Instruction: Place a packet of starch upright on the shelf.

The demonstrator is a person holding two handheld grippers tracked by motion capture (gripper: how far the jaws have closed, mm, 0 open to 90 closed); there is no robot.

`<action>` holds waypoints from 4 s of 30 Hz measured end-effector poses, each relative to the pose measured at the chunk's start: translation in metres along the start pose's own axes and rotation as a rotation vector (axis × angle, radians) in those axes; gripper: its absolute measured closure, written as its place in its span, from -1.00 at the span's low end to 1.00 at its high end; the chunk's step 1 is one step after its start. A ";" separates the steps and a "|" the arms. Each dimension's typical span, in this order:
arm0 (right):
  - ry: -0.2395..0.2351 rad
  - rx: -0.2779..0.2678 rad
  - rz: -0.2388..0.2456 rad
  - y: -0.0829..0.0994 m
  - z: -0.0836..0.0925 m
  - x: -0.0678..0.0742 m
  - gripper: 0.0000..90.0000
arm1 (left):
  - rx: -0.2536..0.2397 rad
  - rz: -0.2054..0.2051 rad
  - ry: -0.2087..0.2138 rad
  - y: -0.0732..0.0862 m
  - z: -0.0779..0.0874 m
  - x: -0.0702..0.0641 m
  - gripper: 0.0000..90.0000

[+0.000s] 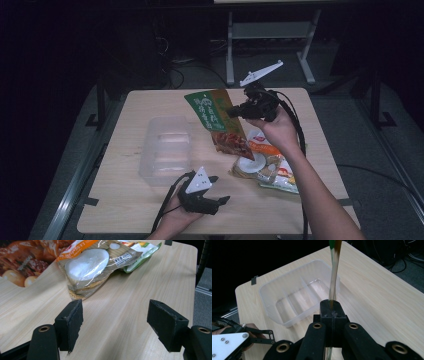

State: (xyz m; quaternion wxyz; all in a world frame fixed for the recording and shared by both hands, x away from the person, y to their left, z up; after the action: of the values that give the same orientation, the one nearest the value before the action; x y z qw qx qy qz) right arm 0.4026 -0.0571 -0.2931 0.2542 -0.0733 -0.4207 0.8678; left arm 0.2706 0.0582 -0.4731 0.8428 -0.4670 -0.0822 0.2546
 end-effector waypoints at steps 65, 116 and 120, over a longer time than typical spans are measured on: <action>-0.089 -0.046 0.106 -0.105 -0.073 0.018 1.00 | -0.028 0.003 0.040 0.002 0.005 0.001 -0.37; -0.207 0.026 0.130 -0.096 -0.146 0.069 1.00 | -0.036 -0.013 0.038 0.003 0.005 -0.002 -0.37; -0.204 0.050 0.121 -0.084 -0.156 0.067 1.00 | -0.019 -0.038 0.039 0.003 0.006 -0.001 -0.37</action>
State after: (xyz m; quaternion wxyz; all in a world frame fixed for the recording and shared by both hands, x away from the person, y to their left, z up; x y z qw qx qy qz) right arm 0.4299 0.1287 -0.3216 0.1590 -0.0033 -0.4174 0.8947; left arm 0.2664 0.0636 -0.4727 0.8444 -0.4784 -0.0770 0.2285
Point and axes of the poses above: each handheld gripper's, and its own axes: z roughly backward along the jaws, y roughly out of its underside, x roughly to its left, the point moved 7 cm from there along -z, roughly forward along the jaws, and after that the axes turned 4 degrees about z, right-handed, at the moved point
